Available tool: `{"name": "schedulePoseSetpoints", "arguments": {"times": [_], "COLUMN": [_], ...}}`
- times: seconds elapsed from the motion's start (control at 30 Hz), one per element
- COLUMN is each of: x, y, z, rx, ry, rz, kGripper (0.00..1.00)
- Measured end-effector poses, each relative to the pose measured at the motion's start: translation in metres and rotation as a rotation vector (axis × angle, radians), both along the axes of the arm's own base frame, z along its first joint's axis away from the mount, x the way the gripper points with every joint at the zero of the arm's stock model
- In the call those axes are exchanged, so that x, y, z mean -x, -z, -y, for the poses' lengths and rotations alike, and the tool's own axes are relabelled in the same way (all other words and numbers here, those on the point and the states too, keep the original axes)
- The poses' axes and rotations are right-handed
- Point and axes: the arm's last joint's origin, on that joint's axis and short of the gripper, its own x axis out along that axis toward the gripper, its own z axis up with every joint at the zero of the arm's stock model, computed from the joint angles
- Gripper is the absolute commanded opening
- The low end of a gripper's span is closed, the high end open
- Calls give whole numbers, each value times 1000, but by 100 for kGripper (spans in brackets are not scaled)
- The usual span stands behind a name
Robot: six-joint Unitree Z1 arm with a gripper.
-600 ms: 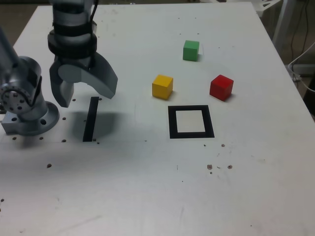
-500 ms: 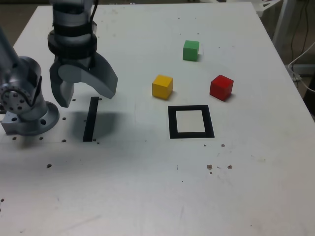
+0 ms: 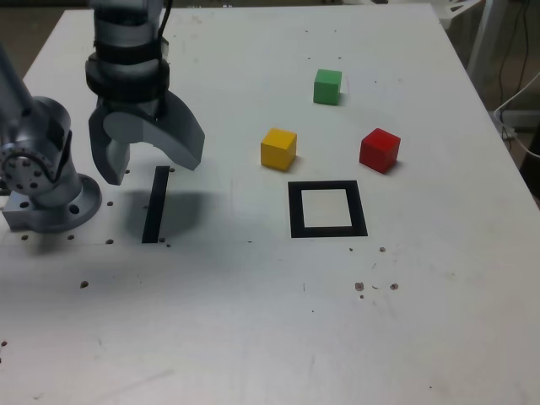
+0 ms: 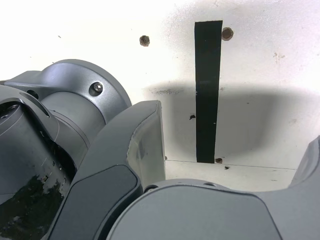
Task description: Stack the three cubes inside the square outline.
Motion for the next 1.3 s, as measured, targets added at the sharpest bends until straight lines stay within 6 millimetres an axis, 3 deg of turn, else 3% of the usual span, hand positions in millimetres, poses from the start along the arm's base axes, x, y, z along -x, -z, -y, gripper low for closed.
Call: {"name": "schedulePoseSetpoints", "arguments": {"times": [0.43, 0.7, 0.87, 1.3], "x": [-34, -72, -107, -174], "y": [-12, -16, -21, -45], "z": [-6, -10, -13, -21], "rx": [-46, -56, -56, -100], "ry": [71, 136, 200, 353], "rz": [17, 35, 50, 97], "kGripper": [98, 98, 98, 98]}}
